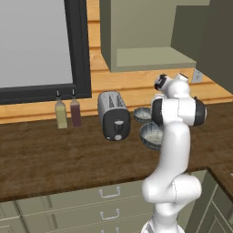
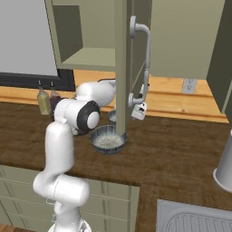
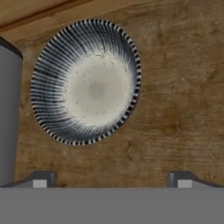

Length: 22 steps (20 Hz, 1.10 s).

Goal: Pick up the bowls on the counter and stack them on top of one another in the open cabinet. Place the smaller bowl on top of the larger bowl.

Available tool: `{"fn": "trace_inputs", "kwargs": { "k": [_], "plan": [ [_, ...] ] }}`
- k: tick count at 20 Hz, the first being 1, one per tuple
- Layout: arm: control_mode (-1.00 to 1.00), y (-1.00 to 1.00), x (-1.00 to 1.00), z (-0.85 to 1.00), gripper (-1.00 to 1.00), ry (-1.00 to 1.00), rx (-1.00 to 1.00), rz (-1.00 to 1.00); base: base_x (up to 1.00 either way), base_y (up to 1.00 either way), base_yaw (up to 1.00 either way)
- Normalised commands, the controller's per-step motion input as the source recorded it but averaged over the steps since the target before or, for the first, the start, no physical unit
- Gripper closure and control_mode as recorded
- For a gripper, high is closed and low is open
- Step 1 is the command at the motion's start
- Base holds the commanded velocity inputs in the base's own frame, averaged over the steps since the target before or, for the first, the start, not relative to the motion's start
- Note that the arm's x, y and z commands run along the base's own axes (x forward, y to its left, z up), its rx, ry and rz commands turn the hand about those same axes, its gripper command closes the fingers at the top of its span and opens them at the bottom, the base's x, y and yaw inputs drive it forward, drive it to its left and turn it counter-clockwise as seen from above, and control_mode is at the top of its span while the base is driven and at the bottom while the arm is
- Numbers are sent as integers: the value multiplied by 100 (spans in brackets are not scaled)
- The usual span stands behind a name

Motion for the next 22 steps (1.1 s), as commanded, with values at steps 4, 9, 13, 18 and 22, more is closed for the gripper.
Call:
{"fn": "trace_inputs", "kwargs": {
  "k": [4,9,13,18,22],
  "plan": [
    [-100,0,38,-32,-100,0,0,0,0,0,0],
    [-100,0,35,-37,-100,0,0,0,0,0,0],
    [-100,0,42,-29,-100,0,0,0,0,0,0],
    [-100,0,26,-22,-100,0,0,0,0,0,0],
    [-100,6,0,-23,-100,0,0,0,0,0,0]
  ]
}}
